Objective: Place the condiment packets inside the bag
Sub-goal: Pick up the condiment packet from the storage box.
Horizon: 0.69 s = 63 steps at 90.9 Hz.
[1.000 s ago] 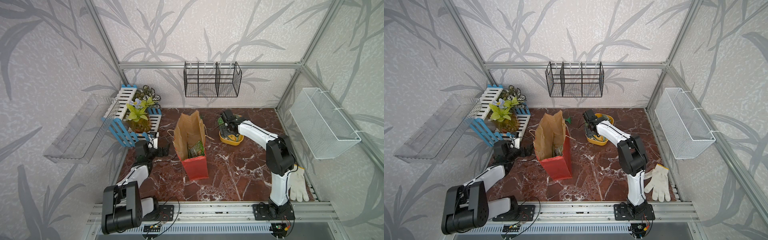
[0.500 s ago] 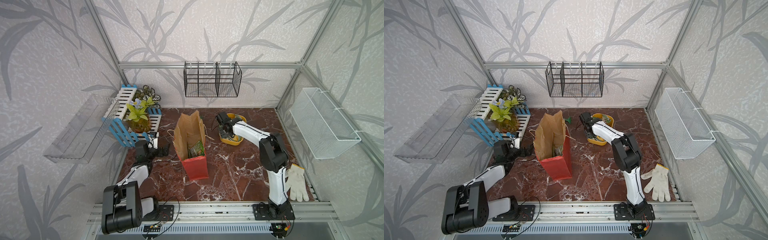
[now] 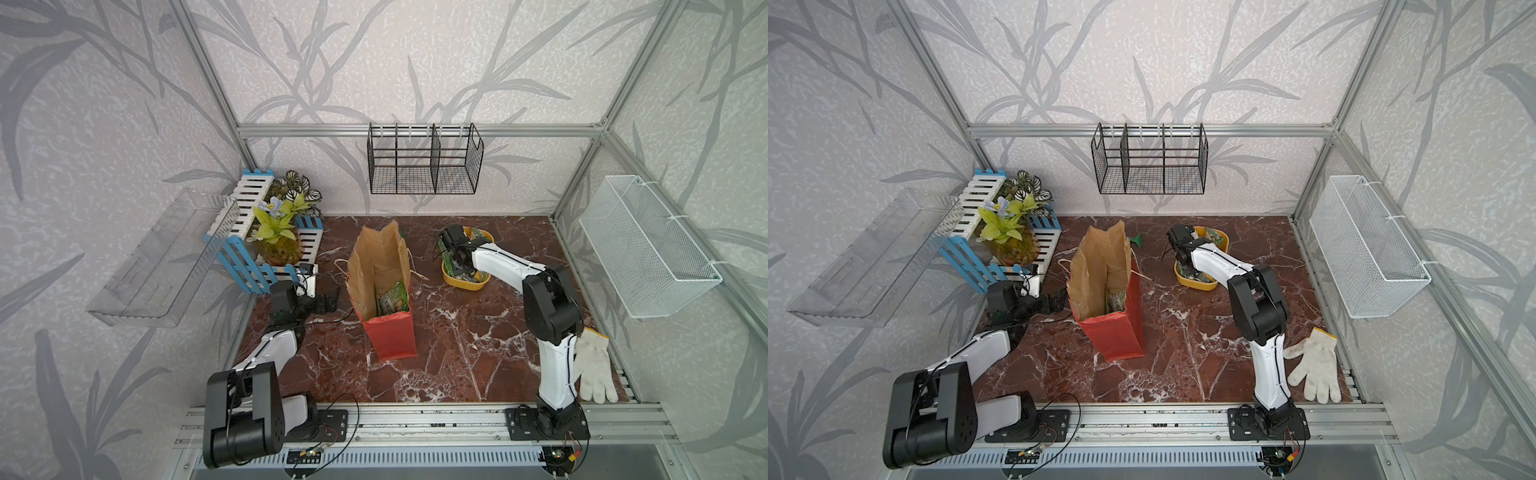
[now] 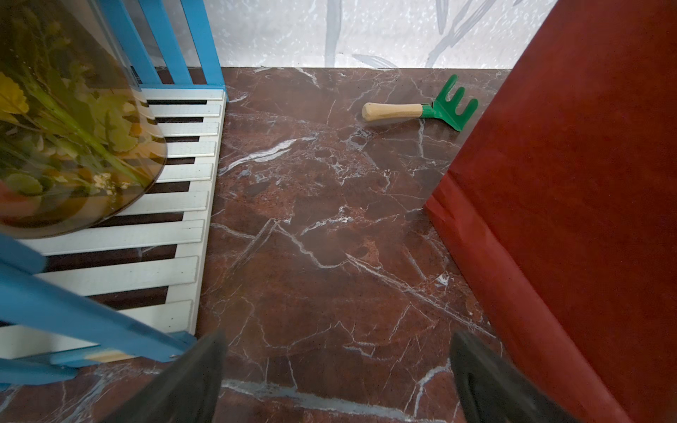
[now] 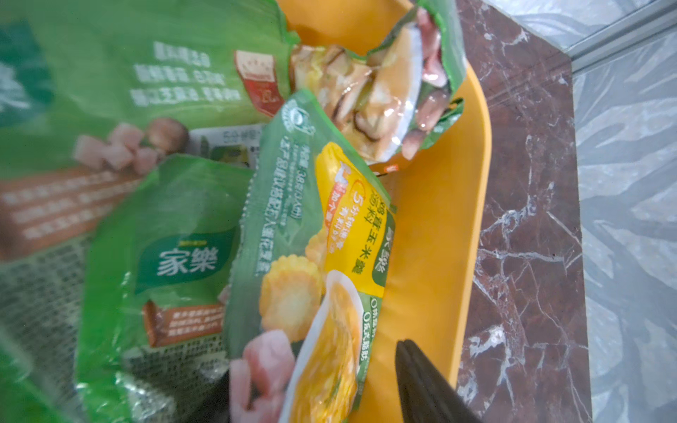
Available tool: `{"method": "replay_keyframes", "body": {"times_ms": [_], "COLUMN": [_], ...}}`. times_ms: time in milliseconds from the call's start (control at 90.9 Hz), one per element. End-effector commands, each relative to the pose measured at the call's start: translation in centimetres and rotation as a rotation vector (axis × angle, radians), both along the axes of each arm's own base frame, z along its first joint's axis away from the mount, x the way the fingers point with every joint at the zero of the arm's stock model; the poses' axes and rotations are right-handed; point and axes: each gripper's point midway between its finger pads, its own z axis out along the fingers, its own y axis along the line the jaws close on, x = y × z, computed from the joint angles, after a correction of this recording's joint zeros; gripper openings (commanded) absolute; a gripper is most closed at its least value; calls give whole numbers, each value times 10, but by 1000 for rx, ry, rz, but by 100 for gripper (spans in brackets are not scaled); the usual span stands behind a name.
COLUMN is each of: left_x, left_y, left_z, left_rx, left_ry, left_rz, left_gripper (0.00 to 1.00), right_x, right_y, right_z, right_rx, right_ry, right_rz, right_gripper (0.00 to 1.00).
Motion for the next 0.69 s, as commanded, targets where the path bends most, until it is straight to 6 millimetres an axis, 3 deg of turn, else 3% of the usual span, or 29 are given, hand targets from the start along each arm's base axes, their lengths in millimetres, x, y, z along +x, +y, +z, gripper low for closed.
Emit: {"method": "replay_keyframes", "body": {"times_ms": [0, 132, 319, 495, 682], "left_x": [0, -1, -1, -1, -2], "left_y": [0, 0, 0, -1, -1], "left_z": [1, 1, 2, 2, 3], "left_rx": [7, 7, 7, 8, 6], "left_ry": [-11, -12, -13, -17, -17], "left_rz": [-5, -5, -7, -9, -8], "left_gripper": [100, 100, 100, 100, 100], "right_x": [4, 6, 6, -1, -14], "right_y": [-9, -7, -5, -6, -6], "right_z": [24, 26, 48, 80, 108], "right_rx": [43, 70, 139, 199, 260], "right_ry": [-75, -88, -143, -202, -236], "right_rz": [-51, -54, -61, -63, -58], "right_gripper": [50, 30, 9, 0, 0]}}
